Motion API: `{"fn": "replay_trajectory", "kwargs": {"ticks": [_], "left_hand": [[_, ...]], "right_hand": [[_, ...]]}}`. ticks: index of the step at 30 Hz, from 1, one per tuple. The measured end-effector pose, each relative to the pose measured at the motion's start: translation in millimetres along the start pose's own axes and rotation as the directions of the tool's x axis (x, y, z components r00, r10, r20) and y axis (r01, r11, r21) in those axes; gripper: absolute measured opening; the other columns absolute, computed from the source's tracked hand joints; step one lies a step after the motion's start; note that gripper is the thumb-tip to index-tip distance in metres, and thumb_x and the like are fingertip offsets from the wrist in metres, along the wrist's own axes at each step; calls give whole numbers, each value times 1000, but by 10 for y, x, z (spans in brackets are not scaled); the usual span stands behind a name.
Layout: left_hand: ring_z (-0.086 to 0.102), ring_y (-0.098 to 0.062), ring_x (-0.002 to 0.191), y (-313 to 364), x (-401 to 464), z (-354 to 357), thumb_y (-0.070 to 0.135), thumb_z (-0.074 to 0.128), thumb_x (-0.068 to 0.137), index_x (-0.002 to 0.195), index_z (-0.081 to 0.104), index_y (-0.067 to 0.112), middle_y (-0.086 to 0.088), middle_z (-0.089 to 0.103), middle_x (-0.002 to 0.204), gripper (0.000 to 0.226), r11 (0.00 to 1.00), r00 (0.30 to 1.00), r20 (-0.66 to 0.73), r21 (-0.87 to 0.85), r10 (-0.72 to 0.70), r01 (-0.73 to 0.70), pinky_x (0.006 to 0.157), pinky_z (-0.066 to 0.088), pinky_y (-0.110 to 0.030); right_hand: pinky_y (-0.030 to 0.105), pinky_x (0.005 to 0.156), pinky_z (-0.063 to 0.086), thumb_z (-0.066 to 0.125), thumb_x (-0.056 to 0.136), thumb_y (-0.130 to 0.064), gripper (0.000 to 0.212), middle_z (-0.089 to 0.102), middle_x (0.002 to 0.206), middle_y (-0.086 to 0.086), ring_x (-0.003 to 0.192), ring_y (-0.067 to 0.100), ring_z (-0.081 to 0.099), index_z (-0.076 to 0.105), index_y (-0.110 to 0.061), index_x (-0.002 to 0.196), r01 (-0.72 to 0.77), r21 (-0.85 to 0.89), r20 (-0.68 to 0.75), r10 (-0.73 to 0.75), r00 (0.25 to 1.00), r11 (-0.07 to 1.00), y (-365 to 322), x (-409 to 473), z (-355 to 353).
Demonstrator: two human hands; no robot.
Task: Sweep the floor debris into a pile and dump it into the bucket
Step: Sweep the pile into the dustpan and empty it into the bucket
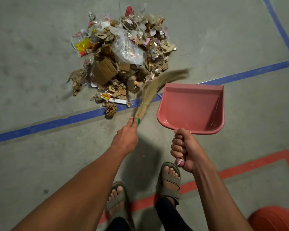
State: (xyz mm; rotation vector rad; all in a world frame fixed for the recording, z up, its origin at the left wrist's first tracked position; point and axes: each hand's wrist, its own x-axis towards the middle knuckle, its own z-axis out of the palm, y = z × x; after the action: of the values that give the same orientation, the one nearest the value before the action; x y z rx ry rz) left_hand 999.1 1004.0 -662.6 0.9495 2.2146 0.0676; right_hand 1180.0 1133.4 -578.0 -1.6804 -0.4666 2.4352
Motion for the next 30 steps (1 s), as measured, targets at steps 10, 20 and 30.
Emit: {"fn": "replay_trajectory", "kwargs": {"ticks": [10,20,30], "left_hand": [[36,-29,150,-575,-254,-1081,25,39,111,165,12,38,6,21,171,62,967,972,-188,-185,140,-175,119,34,-49],[40,-27,149,-1149,210,-1596,21,41,111,165,20,29,-1,30,168,59,969,912,-410,-212,29,-127,122,31,-40],[40,-21,147,-1669,1032,-1238,21,41,111,165,19,29,1,30,168,59,959,879,-476,-246,9,-143,121,31,-37]], "right_hand": [[17,31,11,53,95,-16,37,19,51,-10,34,4,14,34,-27,65,-222,-9,23,223,975,975,533,-9,371],[15,30,14,50,94,-16,37,25,44,-9,29,6,19,40,-23,59,-515,-87,73,521,850,853,1537,590,1108],[17,33,12,51,95,-15,37,28,48,-9,33,5,19,44,-24,60,-591,-15,99,589,802,807,2247,1851,1578]]}}
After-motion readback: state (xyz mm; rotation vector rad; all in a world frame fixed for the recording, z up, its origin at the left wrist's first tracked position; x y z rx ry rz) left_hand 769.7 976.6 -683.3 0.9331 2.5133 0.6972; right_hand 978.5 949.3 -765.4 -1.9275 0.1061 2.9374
